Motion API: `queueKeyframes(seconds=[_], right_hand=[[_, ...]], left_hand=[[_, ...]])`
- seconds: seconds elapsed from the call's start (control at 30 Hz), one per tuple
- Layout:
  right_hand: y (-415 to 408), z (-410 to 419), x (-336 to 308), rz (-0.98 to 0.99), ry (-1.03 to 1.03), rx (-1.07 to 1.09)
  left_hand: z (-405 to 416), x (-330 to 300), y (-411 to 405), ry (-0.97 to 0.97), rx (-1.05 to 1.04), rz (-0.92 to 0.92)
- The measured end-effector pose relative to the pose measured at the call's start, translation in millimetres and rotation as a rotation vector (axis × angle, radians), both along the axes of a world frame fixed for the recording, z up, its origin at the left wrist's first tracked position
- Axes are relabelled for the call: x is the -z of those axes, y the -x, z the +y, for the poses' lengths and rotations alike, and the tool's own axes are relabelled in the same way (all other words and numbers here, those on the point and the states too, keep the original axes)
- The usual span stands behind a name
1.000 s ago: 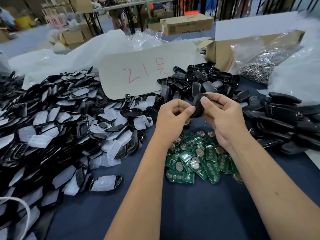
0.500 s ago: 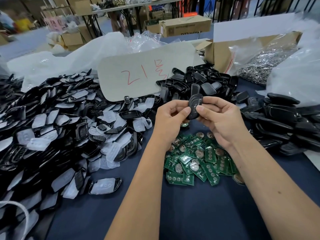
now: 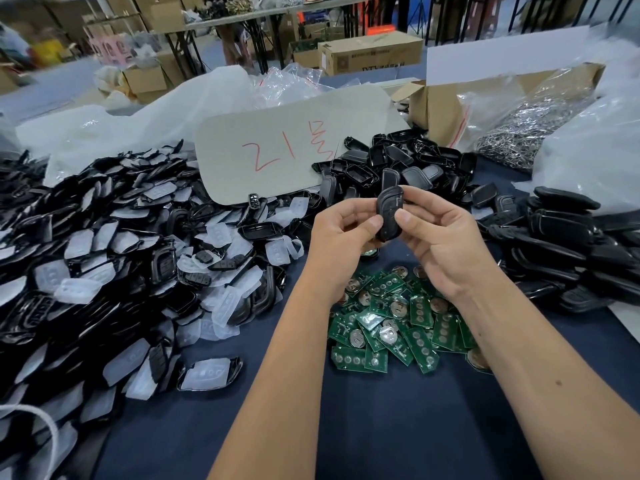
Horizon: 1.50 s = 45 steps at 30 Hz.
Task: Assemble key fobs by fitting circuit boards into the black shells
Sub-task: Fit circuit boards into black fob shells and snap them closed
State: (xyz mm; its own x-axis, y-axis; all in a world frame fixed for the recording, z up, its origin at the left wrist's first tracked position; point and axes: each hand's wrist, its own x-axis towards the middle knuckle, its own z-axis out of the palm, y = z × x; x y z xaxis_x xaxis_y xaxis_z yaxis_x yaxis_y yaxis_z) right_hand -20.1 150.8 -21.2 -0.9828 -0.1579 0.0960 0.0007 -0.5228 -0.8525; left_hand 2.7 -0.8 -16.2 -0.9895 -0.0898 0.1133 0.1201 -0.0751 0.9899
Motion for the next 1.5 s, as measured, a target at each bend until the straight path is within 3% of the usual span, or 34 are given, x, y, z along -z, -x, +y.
queueKeyframes(seconds=[0.13,0.27,0.4,0.53,0.67,0.73,0.83,0.9,1.07,1.2,1.33,1.5], right_hand=[[1,0,0,0.03,-0.109,0.103],[1,-6,4,0.166,-0.359,0.256],[-1,-14,9,0.126,-0.311,0.31],[1,-14,10,0.058,-0.22,0.325],[2,-9,6,-0.076,0.003,0.215],[5,-4,5,-0.124,0.072,0.166],[7,0,5,-0.142,0.111,0.08],[8,3,5,-0.156,0.149,0.043],[9,9,4,-0.169,0.172,0.016],[11,12,4,-0.161,0.159,-0.037],[9,14,3,-0.13,0.102,-0.12],[6,9,3,-0.108,0.018,-0.151]], left_hand=[[3,-1,1,0.02,-0.061,0.019],[8,1,5,0.337,-0.222,0.173],[13,3,3,0.527,-0.26,0.316],[13,0,1,0.598,-0.252,0.391],[2,-3,2,0.536,-0.147,0.298],[-3,-1,4,0.558,-0.206,0.223],[-10,11,8,1.003,-0.278,0.007],[-11,18,9,1.129,-0.251,-0.06],[-8,14,9,1.056,-0.162,-0.001],[-7,9,5,0.67,-0.192,0.056],[-7,3,3,0.201,-0.209,-0.015],[-8,1,3,0.061,-0.175,-0.063]])
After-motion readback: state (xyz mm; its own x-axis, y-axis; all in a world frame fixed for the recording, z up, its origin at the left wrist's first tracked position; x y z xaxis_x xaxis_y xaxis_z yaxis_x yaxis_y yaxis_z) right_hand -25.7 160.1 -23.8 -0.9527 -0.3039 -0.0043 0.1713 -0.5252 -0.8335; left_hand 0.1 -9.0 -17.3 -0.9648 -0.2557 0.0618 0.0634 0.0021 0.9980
